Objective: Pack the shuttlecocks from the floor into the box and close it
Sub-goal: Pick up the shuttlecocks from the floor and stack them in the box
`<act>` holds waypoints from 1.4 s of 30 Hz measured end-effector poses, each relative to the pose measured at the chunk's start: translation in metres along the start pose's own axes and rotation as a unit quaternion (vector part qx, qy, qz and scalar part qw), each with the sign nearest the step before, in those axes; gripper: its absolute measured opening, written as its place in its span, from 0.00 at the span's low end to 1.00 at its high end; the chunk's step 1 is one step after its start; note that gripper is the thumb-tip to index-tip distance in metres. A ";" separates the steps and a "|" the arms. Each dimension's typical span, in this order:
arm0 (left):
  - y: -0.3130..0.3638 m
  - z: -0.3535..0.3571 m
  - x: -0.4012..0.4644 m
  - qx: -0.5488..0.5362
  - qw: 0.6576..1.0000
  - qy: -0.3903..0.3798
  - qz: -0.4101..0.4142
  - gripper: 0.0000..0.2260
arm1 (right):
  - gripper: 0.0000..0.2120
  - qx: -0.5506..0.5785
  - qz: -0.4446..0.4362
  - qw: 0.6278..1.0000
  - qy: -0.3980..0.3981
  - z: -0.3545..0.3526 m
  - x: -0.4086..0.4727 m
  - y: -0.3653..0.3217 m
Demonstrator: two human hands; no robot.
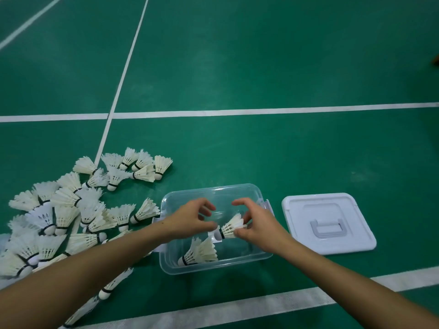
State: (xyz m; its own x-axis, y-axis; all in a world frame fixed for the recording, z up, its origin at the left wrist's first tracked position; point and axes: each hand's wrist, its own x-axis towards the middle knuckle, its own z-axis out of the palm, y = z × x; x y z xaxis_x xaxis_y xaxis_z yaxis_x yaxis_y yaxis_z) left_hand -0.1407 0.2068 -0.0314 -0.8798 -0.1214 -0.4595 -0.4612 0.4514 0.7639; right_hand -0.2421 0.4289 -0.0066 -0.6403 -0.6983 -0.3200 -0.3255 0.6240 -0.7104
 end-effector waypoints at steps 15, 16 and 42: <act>-0.026 0.035 0.025 0.138 0.983 -0.113 -0.049 0.35 | 0.33 -0.077 0.110 0.987 -0.092 0.041 0.025 0.011; -0.026 0.034 0.024 0.137 0.983 -0.111 -0.047 0.34 | 0.34 -0.062 0.117 0.986 -0.103 0.042 0.026 0.010; 0.023 -0.027 -0.036 0.053 0.990 0.095 0.091 0.26 | 0.36 -0.046 0.034 0.993 -0.102 0.002 0.013 -0.029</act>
State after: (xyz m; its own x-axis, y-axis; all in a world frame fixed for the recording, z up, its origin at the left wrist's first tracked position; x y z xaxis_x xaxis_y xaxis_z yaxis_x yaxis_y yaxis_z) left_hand -0.1226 0.1975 0.0153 -0.9577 -0.1887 -0.2171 -0.2869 0.5705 0.7696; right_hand -0.2396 0.4005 0.0083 -0.5117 -0.7044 -0.4919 -0.3547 0.6946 -0.6258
